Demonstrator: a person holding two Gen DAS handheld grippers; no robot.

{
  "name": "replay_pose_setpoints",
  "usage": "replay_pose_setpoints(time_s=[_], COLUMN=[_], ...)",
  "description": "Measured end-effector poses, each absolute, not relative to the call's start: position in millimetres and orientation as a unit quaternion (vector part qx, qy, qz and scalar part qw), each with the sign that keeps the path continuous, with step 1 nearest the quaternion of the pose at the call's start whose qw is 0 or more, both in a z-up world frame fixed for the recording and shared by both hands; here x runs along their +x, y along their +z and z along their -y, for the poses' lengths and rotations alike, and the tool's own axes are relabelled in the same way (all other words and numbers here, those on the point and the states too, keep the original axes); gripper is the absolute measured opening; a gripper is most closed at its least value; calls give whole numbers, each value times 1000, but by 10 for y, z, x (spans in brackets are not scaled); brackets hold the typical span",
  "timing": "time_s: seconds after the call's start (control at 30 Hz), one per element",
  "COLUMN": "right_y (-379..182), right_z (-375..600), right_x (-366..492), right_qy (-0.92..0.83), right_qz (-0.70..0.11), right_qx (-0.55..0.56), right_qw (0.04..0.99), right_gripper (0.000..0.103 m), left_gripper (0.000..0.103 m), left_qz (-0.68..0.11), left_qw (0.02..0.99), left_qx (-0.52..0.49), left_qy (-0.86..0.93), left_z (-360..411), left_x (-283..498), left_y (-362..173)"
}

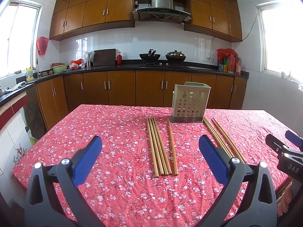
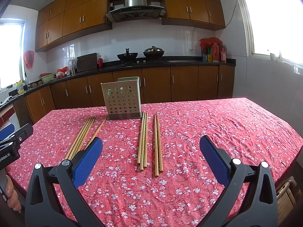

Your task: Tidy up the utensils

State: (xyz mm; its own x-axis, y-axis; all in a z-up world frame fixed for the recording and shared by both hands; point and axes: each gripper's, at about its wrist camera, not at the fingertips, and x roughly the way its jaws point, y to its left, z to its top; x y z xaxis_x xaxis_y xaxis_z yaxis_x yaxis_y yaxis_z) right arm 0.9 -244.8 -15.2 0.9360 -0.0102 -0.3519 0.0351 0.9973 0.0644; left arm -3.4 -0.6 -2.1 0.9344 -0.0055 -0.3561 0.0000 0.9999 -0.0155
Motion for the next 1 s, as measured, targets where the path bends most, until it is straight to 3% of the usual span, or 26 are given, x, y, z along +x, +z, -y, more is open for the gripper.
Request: replay_pose_setpoints(time_s=[0.73, 1.0], right_y=[-174, -276], right_z=[2448, 2597], right_x=[47, 287], right_qy=[-12, -16], right_qz=[-181, -218], right_qx=[35, 51], right_qw=[983, 974], right_gripper=[101, 101], left_gripper=[99, 99], left_qz=[-185, -217], left_qw=[983, 976], left_qx=[-8, -11], left_qy=[1, 14], left_z=[23, -46], left_x=[19, 234], left_y=[-57, -197])
